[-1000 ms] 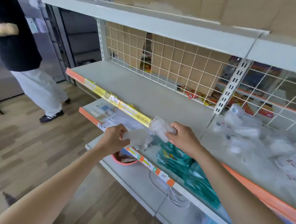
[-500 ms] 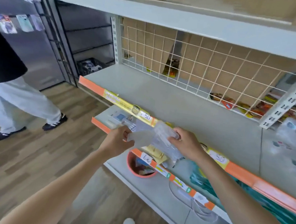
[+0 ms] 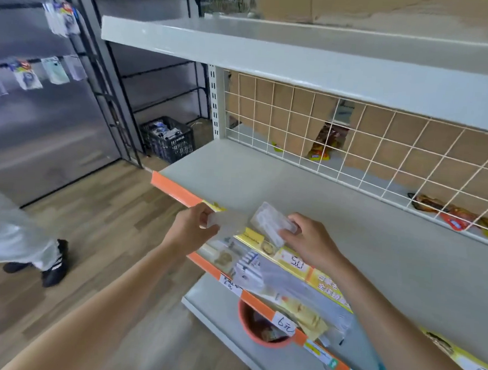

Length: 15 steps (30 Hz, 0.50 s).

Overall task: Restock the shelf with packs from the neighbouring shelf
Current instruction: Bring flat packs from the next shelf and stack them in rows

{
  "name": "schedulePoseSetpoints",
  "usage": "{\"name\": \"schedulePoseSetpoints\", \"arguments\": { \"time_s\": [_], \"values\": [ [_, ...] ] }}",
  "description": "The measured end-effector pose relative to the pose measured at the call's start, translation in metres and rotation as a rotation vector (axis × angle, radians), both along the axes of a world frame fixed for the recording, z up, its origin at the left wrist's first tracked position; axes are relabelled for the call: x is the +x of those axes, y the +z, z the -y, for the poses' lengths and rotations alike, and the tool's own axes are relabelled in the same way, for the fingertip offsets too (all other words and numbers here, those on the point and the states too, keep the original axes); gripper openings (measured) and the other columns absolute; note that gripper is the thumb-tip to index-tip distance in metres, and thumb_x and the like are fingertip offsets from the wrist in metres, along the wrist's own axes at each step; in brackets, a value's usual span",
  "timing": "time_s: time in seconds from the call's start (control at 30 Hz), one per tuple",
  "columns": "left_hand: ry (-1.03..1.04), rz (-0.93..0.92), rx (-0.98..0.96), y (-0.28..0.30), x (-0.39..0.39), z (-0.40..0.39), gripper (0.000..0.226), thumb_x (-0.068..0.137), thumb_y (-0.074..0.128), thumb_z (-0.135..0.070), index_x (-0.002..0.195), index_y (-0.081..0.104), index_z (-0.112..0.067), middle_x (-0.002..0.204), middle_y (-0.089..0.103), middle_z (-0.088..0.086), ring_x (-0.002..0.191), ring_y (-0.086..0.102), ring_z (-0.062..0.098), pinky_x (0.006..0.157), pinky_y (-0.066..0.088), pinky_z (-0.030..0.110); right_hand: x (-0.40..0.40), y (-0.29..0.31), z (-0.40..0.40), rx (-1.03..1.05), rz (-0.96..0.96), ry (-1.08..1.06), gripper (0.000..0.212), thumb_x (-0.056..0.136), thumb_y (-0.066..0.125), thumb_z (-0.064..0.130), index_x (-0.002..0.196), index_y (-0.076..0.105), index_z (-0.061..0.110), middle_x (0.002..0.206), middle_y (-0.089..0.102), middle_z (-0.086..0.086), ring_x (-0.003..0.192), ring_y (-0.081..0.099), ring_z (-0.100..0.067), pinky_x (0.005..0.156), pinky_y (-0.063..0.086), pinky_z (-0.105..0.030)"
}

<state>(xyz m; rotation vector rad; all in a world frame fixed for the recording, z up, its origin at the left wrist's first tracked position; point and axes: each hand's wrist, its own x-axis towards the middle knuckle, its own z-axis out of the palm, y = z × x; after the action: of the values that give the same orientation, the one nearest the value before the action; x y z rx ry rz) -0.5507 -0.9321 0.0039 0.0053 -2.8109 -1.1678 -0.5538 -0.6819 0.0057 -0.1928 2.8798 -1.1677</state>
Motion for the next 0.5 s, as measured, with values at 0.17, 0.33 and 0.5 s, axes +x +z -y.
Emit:
{"name": "schedulePoseSetpoints", "arguments": {
  "time_s": [0.17,0.33,0.5],
  "values": [
    [-0.083,-0.036,0.054,-0.005,-0.059,0.038,0.017,0.078,0.068,-0.007,0.089,0.057,-0.013,0.083,0.064,0.001,0.071,0.057,0.002,0.058,0.037,0.001,-0.036,-0.005,0.036,0.006,-0.026,-0.113,0.020,0.083,0.061,0.021,0.089,0.056,0.003,0.083,0.060,-0.018,0.076,0.053,-0.031,0.066,0.040,-0.034],
    [-0.186,-0.034,0.069,-0.003,-0.114,0.085,0.017,0.080,0.068,-0.005,0.089,0.055,-0.012,0.084,0.061,0.005,0.078,0.058,0.017,0.058,0.039,0.004,-0.066,-0.005,0.088,-0.034,-0.001,-0.188,0.011,0.084,0.062,0.017,0.084,0.053,0.010,0.075,0.048,-0.007,0.070,0.042,-0.020,0.058,0.028,-0.026],
    [-0.263,0.007,0.042,-0.014,-0.159,0.109,0.017,0.081,0.068,-0.011,0.092,0.055,-0.013,0.086,0.061,0.004,0.080,0.059,0.018,0.058,0.039,0.007,-0.077,-0.013,0.117,-0.034,0.013,-0.273,0.008,0.084,0.060,0.016,0.087,0.054,0.012,0.080,0.054,-0.006,0.076,0.048,-0.022,0.062,0.030,-0.028]
  ]
}}
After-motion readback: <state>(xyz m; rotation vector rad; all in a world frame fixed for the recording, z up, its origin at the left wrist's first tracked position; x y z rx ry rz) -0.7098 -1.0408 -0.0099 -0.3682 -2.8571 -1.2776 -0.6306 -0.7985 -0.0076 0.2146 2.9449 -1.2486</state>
